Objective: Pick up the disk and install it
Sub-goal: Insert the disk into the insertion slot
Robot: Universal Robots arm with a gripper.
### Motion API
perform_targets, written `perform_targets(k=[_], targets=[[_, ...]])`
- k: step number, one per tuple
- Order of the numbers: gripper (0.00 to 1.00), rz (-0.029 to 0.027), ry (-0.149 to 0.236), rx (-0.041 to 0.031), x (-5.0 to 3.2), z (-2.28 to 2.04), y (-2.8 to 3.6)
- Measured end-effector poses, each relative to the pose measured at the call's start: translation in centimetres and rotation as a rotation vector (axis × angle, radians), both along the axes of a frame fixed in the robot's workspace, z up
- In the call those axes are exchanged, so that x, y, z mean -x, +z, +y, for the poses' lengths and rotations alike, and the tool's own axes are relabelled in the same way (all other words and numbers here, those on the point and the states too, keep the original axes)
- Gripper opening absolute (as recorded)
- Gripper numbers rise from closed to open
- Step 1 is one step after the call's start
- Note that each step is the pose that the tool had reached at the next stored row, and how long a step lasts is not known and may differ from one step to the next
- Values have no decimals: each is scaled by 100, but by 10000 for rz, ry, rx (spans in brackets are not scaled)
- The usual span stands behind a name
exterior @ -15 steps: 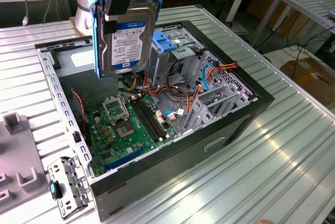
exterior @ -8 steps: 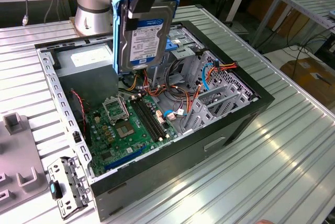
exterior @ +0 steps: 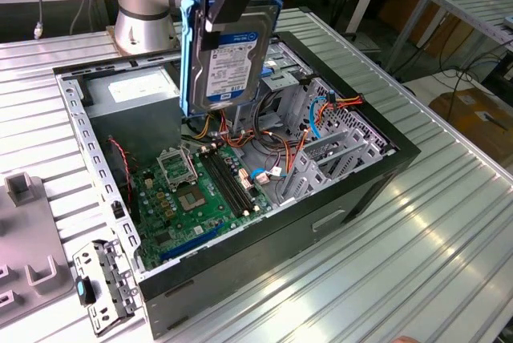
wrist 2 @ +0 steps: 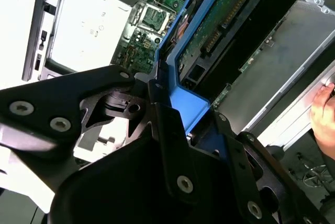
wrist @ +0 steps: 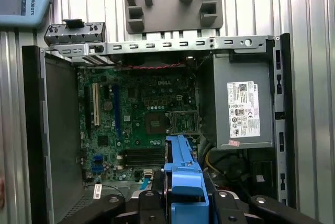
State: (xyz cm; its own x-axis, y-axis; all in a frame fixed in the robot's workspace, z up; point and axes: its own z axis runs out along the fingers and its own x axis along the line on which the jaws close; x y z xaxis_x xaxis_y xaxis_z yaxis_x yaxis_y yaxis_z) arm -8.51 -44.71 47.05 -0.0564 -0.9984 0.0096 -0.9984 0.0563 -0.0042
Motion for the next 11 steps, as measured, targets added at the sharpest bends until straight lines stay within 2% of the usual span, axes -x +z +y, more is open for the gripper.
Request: perform_targets(k=[2,4,5,8,11], targets=[[37,0,0,0,0,-94,-2],[37,0,0,-1,0,-146,-3],[37,-1,0,-2,-1,-188,-5],[37,0,0,1,-8,-243,-5],[37,-1,0,3,-44,-268,-7]])
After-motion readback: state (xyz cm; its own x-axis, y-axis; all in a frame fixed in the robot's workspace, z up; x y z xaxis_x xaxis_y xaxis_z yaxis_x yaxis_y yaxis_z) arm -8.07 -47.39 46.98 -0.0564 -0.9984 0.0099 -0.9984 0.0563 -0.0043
